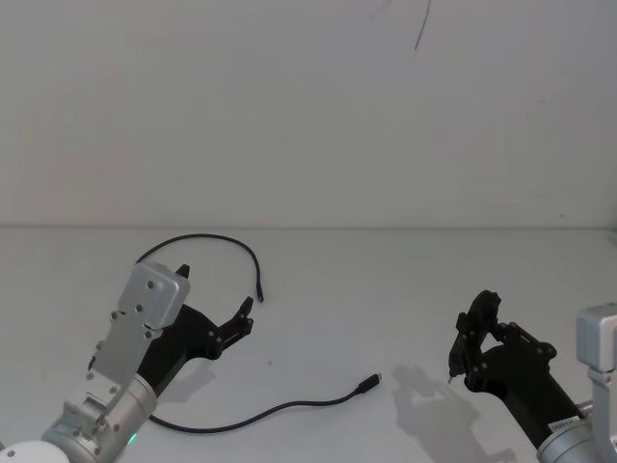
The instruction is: Pick up the data cable with the one hand.
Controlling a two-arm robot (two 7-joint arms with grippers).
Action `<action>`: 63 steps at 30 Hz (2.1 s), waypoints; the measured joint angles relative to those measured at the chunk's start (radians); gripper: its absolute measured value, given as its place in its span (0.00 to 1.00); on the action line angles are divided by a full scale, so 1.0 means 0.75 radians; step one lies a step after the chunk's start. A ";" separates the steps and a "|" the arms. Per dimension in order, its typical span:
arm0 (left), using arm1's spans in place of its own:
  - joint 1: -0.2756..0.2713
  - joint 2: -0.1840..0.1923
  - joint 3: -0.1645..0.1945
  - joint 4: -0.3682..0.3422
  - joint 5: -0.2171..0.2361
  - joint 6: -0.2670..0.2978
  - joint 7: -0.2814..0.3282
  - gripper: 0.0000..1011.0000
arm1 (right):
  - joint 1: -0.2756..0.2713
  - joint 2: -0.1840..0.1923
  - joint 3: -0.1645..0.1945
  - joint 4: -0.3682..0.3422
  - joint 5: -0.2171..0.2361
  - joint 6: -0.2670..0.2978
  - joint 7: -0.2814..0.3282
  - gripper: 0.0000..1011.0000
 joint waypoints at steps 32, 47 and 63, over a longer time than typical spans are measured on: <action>0.000 0.000 0.000 0.001 0.000 0.000 0.000 0.99 | 0.000 0.000 0.000 0.000 0.000 0.000 0.000 0.26; -0.037 -0.001 0.030 0.028 -0.003 0.016 -0.083 0.99 | 0.000 0.000 0.000 0.000 0.000 0.000 0.000 0.26; -0.140 0.050 0.101 0.080 -0.065 0.134 -0.376 0.99 | 0.000 0.000 0.000 0.000 0.000 0.000 0.000 0.26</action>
